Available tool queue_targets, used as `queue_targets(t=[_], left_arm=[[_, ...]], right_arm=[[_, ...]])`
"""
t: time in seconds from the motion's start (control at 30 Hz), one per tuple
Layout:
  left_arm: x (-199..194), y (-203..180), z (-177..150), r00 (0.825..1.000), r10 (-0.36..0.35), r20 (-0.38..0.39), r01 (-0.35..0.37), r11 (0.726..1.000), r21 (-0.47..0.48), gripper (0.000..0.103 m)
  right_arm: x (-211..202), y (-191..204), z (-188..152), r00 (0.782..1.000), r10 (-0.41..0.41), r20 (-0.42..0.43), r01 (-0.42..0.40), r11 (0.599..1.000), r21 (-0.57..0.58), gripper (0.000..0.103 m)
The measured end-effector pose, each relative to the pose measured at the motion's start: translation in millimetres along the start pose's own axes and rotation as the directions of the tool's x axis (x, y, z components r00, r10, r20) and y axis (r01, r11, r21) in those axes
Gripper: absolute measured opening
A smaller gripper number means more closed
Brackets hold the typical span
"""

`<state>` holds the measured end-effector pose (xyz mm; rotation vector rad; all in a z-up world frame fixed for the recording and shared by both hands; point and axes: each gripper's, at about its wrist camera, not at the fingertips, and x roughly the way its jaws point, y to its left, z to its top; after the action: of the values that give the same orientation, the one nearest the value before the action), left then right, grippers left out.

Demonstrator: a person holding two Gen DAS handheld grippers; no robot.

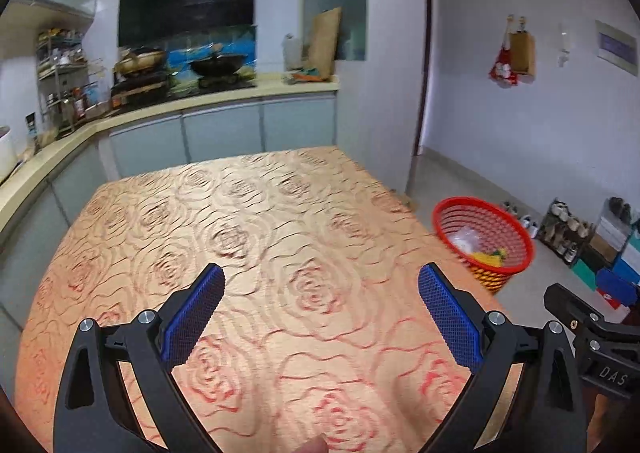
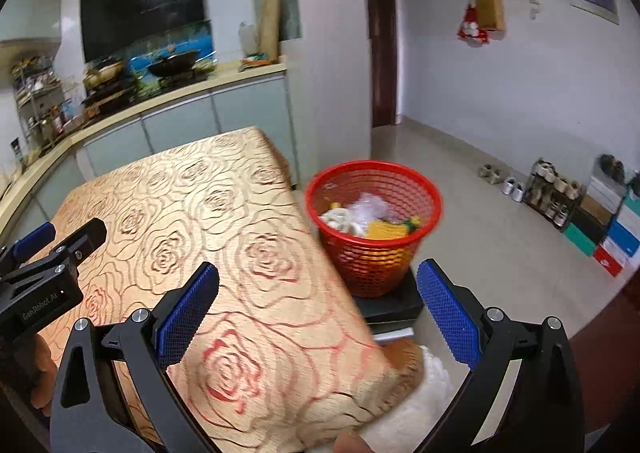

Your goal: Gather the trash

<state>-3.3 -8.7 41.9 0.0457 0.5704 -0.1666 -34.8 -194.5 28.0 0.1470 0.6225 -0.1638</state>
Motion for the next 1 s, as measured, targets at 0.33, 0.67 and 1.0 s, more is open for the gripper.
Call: queue_targets(t=[0.33, 0.67, 1.0], left_arm=[[20.2, 81.8, -16.1, 0.981, 0.161, -0.111, -0.173, 0.979, -0.108, 0.094], [58.0, 138.5, -33.7, 0.937, 0.224, -0.267, -0.276, 0.945, -0.174, 0.094], [96.1, 162.6, -53.2, 0.889, 0.223, -0.399, -0.315, 0.931, -0.184, 0.095]], right_arm=[[58.7, 76.5, 13.3, 0.988, 0.119, -0.1, -0.129, 0.987, -0.095, 0.096], [131.5, 145.0, 11.2, 0.952, 0.161, -0.261, -0.207, 0.965, -0.159, 0.096], [168.0, 166.8, -7.5, 0.936, 0.119, -0.332, -0.199, 0.956, -0.216, 0.097]])
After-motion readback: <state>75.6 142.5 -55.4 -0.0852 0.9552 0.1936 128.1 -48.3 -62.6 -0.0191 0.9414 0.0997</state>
